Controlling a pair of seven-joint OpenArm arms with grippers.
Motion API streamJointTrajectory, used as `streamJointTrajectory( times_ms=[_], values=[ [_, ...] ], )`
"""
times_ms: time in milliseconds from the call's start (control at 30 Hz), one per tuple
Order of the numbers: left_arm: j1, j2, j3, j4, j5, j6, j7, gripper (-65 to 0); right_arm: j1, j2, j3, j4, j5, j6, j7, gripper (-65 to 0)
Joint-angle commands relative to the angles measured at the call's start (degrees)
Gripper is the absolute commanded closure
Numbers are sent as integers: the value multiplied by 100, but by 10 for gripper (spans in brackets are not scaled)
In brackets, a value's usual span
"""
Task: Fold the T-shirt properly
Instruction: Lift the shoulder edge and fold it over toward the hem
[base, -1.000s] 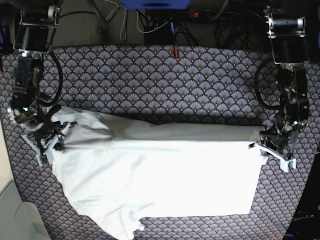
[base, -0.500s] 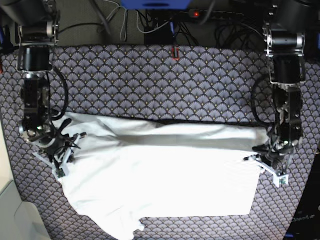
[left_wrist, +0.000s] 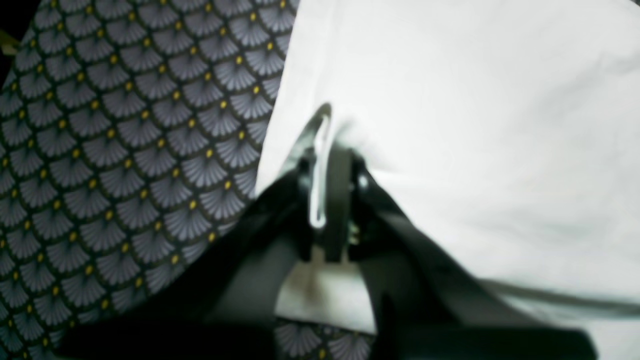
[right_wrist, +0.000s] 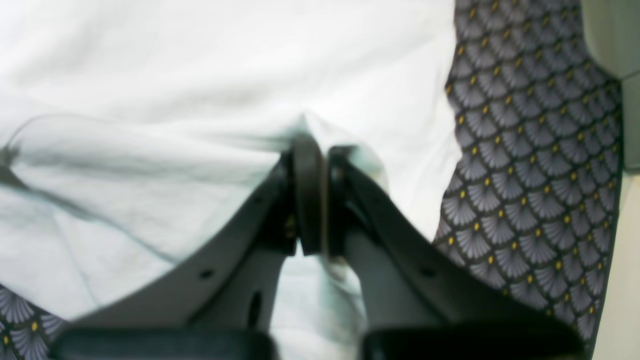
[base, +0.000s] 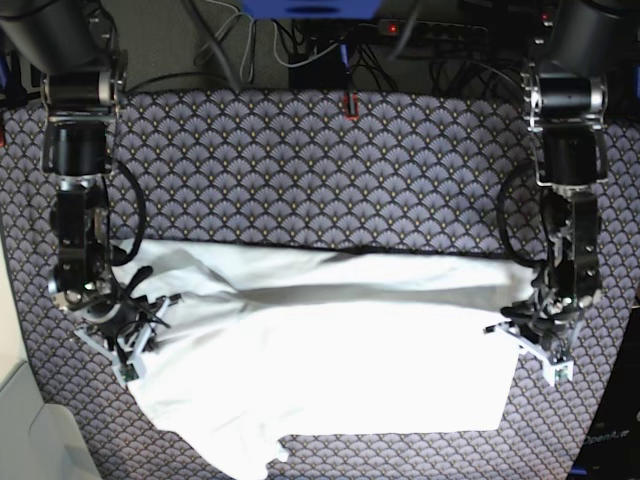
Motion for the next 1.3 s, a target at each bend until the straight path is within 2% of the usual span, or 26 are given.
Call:
streamJointTrajectory(
  times_ms=[0, 233, 400, 567, 700, 967, 1067, 1133, 1267],
  values=[
    [-211, -72, -25, 111, 2, 21, -165, -6, 157, 51, 26, 104, 14, -57, 150, -4],
    [-193, -72, -25, 102, 2, 21, -165, -6, 157, 51, 26, 51, 14, -57, 150, -7],
    [-220, -72, -25, 102, 2, 21, -174, -8, 377, 51, 26, -476, 14, -57, 159, -7],
    [-193, -72, -16, -12, 11, 21, -675, -8, 439, 51, 26, -590, 14, -57, 291, -7],
    [-211, -72, -16, -338, 2, 21, -833, -8, 439, 51, 17, -608, 14, -57, 458, -7],
    [-211, -64, 10, -452, -33, 21, -1123, -9, 439, 51, 17, -617, 14, -57, 449, -9],
    [-228, -64, -7, -417, -42, 21, -1114, -17, 439, 51, 17, -617, 5, -57, 440, -61],
    [-228, -64, -25, -382, -42, 21, -1097, -67, 439, 60, 8, -617, 5, -66, 431, -127],
    [-228, -64, 2, -382, -51, 12, -1106, -269, 439, 86, 8, -599, 5, -66, 431, -266]
  ],
)
